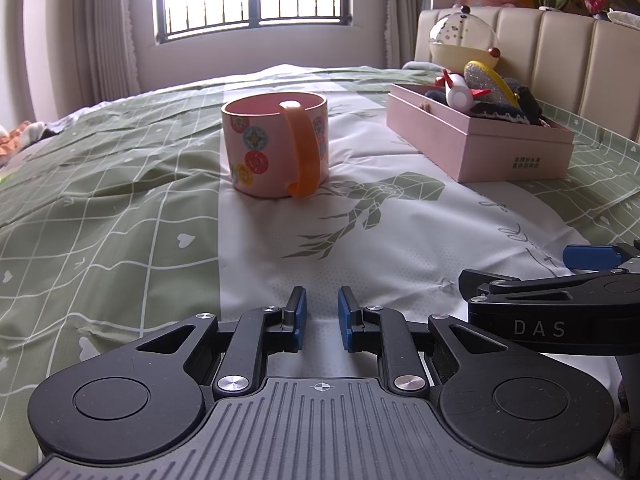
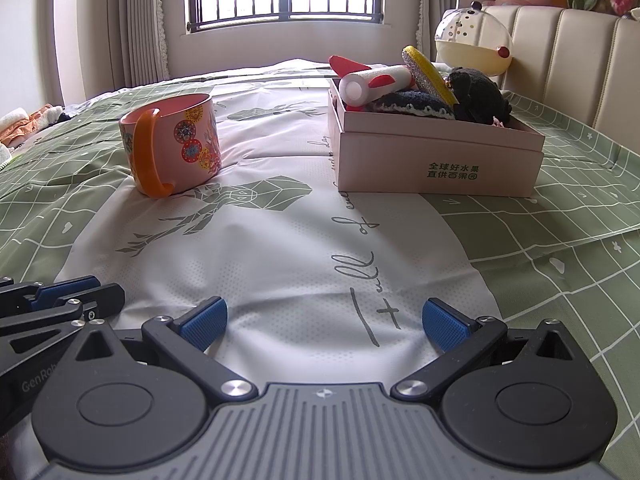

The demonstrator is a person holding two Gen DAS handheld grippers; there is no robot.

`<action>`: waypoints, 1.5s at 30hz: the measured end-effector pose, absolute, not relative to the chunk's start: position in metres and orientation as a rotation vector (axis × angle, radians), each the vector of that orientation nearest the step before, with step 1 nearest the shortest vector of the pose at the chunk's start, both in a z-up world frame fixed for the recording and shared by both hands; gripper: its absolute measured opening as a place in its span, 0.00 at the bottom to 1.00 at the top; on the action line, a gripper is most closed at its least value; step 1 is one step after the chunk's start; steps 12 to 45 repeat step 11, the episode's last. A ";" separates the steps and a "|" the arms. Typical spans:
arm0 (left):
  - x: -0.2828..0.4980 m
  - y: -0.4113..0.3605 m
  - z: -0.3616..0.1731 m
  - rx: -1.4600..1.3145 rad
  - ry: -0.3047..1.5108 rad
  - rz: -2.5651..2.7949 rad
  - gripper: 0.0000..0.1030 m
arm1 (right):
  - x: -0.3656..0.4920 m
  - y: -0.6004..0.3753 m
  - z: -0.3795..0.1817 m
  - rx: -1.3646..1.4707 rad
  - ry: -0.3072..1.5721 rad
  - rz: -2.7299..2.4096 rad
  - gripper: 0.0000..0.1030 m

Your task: Organize soft objects

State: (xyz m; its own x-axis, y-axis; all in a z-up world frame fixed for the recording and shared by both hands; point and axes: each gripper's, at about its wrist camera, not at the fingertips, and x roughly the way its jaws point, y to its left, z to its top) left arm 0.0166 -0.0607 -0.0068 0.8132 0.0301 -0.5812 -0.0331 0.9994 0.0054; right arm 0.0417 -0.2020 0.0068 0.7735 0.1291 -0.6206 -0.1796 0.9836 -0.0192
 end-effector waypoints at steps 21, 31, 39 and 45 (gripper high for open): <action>0.017 -0.061 -0.007 -0.002 0.620 0.035 0.19 | 0.042 -0.202 0.007 -0.079 0.666 0.167 1.00; 0.017 -0.061 -0.007 -0.002 0.620 0.035 0.19 | 0.042 -0.202 0.007 -0.079 0.666 0.167 1.00; 0.017 -0.061 -0.007 -0.002 0.620 0.035 0.19 | 0.042 -0.202 0.007 -0.079 0.666 0.167 1.00; 0.017 -0.061 -0.007 -0.002 0.620 0.035 0.19 | 0.042 -0.202 0.007 -0.079 0.666 0.167 1.00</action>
